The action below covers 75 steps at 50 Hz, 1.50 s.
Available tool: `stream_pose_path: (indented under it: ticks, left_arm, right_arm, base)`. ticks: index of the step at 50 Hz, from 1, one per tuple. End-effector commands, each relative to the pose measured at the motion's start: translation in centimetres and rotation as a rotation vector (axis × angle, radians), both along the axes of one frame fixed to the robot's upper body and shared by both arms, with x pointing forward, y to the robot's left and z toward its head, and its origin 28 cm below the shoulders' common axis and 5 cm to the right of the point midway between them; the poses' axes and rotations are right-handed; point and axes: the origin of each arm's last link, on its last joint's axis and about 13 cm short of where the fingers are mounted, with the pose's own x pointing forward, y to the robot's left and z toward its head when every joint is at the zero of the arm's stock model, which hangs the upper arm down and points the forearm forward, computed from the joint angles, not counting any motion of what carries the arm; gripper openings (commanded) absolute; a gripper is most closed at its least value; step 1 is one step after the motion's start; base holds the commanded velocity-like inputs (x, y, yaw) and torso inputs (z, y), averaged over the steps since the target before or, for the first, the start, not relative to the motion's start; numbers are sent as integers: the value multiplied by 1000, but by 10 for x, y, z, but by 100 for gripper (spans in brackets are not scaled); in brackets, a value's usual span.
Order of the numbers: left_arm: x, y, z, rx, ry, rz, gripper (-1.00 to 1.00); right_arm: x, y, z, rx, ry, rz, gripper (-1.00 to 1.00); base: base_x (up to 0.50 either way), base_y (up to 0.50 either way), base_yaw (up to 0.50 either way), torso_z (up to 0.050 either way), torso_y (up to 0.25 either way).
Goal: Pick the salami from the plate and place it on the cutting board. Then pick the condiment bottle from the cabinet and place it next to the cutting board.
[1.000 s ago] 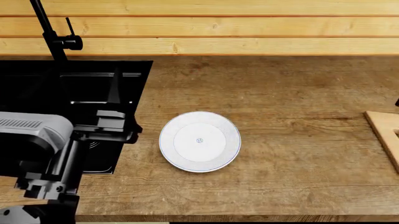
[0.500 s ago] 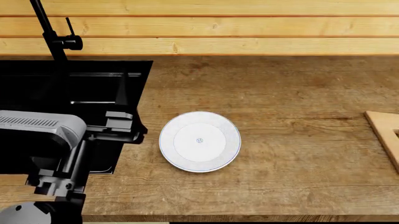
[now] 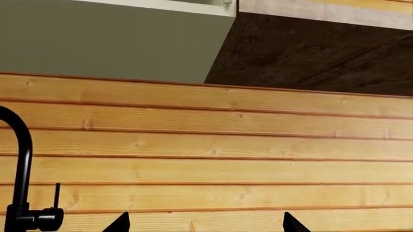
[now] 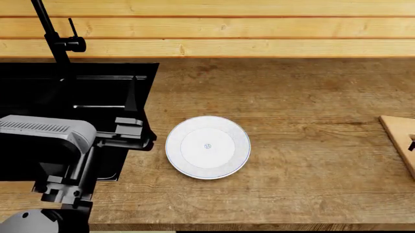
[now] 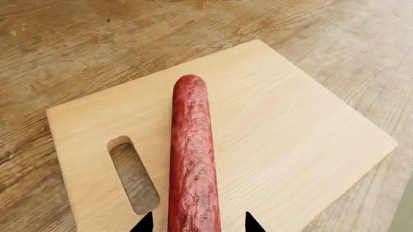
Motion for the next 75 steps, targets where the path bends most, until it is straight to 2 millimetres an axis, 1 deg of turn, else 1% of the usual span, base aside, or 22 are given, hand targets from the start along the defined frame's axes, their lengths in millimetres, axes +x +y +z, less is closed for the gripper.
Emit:
stream_pose_path:
  ticks: [1, 13, 17, 19, 21, 26, 28, 31, 35, 37, 44, 49, 53, 59, 65, 71, 75]
  left_arm:
    - [0, -1, -1, 2, 3, -4, 100]
    - [-1, -1, 0, 4, 3, -10, 100]
    - [-1, -1, 0, 4, 3, -11, 100]
    - [-1, -1, 0, 5, 3, -11, 100]
    - [-1, -1, 0, 5, 2, -10, 100]
    - [-1, 0, 0, 4, 0, -6, 100]
    - [-2, 0, 1, 2, -1, -5, 100]
    - [-2, 1, 1, 0, -3, -5, 100]
    - [-3, 1, 2, -1, -6, -4, 100]
    - [-3, 0, 1, 1, -6, -5, 100]
    - [-3, 0, 1, 2, -7, -3, 100]
    - [-4, 1, 2, 0, -11, -2, 100]
    - [-4, 1, 3, -2, -13, 0, 100]
    - [-5, 2, 3, -3, -17, 1, 100]
    - [-6, 3, 5, -8, -21, 6, 100]
    - [-6, 4, 5, -11, -23, 7, 100]
    - [-6, 4, 5, -15, -24, 8, 100]
  right_arm:
    - [-1, 0, -1, -21, -7, 10, 100]
    - [3, 2, 1, -28, -30, 34, 100]
    - [2, 6, 11, -26, -79, 69, 100]
    - [0, 9, 23, -32, -118, 90, 100]
    - [-3, 14, 39, -44, -153, 100, 100]
    - [-15, 34, 89, -106, -222, 145, 100]
    - [-17, 41, 104, -139, -225, 164, 100]
    - [-22, 49, 121, -168, -238, 178, 100]
    - [-30, 59, 139, -210, -277, 206, 100]
    - [-32, 68, 145, -226, -307, 258, 100]
    - [-35, 93, 157, -265, -391, 393, 100]
    - [-35, 106, 161, -265, -445, 452, 100]
    - [-34, 114, 158, -254, -503, 523, 100]
    - [-34, 125, 140, -272, -598, 622, 100]
    - [-43, 137, 124, -264, -729, 685, 100]
    - [-51, 146, 109, -255, -798, 722, 100]
    - [-56, 153, 95, -250, -842, 752, 100]
  base:
    - [0, 0, 0, 0, 0]
    - [0, 0, 0, 0, 0]
    - [0, 0, 0, 0, 0]
    - [0, 0, 0, 0, 0]
    - [0, 0, 0, 0, 0]
    - [0, 0, 0, 0, 0]
    - [0, 0, 0, 0, 0]
    - [0, 0, 0, 0, 0]
    - [0, 0, 0, 0, 0]
    - [0, 0, 0, 0, 0]
    - [0, 0, 0, 0, 0]
    - [0, 0, 0, 0, 0]
    - [0, 0, 0, 0, 0]
    - [0, 0, 0, 0, 0]
    - [0, 0, 0, 0, 0]
    - [0, 0, 0, 0, 0]
    - [0, 0, 0, 0, 0]
